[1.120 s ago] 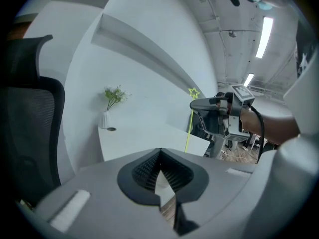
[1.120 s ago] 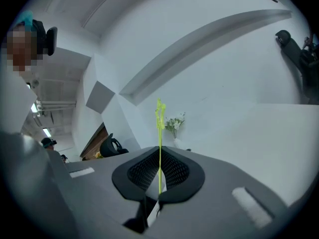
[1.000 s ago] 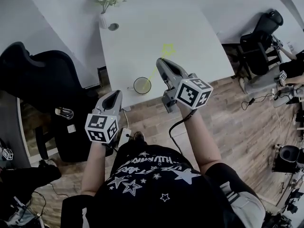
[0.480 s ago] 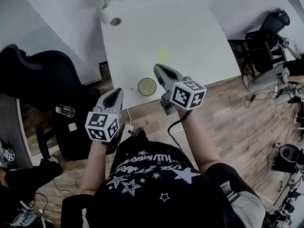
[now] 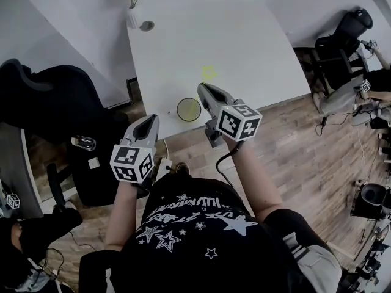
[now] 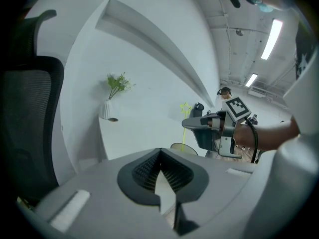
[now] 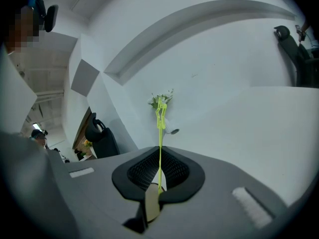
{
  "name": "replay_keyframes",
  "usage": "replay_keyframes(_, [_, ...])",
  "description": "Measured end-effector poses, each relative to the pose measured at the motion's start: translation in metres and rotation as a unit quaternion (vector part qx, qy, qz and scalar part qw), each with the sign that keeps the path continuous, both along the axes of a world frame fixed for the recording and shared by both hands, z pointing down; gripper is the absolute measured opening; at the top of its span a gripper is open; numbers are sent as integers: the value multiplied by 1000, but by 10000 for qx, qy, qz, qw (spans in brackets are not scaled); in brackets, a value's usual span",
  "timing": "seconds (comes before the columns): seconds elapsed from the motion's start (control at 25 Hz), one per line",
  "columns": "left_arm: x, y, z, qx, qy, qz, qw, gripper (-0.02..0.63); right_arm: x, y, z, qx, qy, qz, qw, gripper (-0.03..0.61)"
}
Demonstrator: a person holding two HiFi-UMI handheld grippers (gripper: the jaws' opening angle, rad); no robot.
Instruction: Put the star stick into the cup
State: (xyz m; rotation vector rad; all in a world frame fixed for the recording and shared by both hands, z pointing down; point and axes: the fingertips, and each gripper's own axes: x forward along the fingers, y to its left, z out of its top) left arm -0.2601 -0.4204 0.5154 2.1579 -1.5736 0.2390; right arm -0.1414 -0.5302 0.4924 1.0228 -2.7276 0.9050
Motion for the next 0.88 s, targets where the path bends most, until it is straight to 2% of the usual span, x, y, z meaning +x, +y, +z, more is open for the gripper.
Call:
replay_keyframes(0.24, [1, 1, 1, 12, 1, -11, 10000, 3, 4, -4, -2, 78, -17, 130, 9999, 31])
replay_keyframes(0.6, [3, 7, -5, 60, 42, -71, 9999, 3, 6, 3, 5, -75, 63, 35, 9999, 138])
replay_keyframes(0.88, [10, 18, -13, 153, 30, -170, 9997, 3, 23, 20, 2, -131, -34, 89, 9999, 140])
